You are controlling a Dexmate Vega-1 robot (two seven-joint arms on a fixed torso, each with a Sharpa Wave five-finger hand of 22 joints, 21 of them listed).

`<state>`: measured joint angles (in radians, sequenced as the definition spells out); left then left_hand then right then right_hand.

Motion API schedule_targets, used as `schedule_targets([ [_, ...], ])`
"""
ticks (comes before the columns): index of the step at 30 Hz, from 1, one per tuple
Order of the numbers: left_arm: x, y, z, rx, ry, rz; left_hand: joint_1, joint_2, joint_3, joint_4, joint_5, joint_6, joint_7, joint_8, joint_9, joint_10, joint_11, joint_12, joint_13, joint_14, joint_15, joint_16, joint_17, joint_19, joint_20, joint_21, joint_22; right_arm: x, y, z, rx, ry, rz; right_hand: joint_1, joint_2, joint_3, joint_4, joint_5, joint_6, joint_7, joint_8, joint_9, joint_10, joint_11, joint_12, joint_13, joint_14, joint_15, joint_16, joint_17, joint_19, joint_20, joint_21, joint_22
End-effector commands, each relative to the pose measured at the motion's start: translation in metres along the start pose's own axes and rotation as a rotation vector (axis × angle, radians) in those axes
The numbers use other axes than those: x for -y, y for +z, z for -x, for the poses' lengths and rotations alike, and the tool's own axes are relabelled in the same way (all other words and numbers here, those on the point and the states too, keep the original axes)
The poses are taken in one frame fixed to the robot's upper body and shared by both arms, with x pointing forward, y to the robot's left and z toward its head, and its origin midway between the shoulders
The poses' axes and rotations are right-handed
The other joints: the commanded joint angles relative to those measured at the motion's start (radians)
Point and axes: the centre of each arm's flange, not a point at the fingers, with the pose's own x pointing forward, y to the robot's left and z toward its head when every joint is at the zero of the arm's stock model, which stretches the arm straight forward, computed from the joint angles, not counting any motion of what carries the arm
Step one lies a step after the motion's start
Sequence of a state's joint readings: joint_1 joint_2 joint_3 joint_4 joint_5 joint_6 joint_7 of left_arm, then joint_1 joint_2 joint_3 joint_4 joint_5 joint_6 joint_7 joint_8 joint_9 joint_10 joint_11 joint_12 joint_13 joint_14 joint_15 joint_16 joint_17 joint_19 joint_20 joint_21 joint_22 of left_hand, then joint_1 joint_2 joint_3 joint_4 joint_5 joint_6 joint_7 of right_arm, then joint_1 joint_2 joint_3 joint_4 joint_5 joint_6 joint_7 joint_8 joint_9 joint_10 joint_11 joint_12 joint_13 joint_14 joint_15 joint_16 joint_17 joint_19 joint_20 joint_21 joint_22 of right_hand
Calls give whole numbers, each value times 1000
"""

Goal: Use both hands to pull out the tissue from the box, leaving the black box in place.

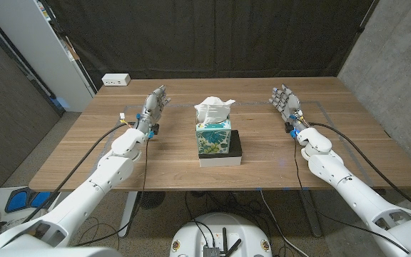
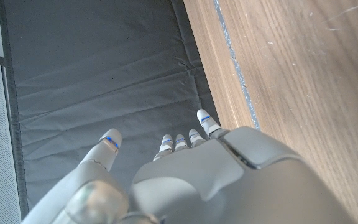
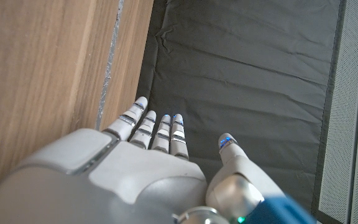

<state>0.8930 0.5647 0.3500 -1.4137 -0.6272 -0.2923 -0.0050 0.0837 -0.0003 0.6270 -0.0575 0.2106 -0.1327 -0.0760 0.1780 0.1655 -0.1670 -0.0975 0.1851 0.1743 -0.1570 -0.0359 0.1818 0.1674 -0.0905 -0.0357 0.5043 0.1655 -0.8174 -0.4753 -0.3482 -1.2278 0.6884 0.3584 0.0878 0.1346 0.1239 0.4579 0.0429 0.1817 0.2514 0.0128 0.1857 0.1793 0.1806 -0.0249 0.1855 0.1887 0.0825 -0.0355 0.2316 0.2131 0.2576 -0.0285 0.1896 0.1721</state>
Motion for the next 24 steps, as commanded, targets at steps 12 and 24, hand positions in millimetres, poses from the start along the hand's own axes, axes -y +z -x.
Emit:
schedule_targets([
  [12,-12,30,-6,26,-9,-610,158,-178,-189,-116,87,-438,43,4,25,-263,12,-10,15,-163,11,-4,10,-43,15,-158,9,-3,5,-5,9,-39,29,0,11,6,-10,5,10,3,4,2,14,6,9,3,17,-40,-6,-5,2,0,4,2],
  [24,-7,36,-2,6,5,-737,218,-185,-235,-117,111,-494,55,20,31,-322,42,-1,19,-243,59,-8,13,-92,40,-207,12,-3,6,-2,10,-56,33,-4,6,1,-15,3,20,9,7,2,26,11,13,3,24,-33,-6,-7,6,4,6,2],
])
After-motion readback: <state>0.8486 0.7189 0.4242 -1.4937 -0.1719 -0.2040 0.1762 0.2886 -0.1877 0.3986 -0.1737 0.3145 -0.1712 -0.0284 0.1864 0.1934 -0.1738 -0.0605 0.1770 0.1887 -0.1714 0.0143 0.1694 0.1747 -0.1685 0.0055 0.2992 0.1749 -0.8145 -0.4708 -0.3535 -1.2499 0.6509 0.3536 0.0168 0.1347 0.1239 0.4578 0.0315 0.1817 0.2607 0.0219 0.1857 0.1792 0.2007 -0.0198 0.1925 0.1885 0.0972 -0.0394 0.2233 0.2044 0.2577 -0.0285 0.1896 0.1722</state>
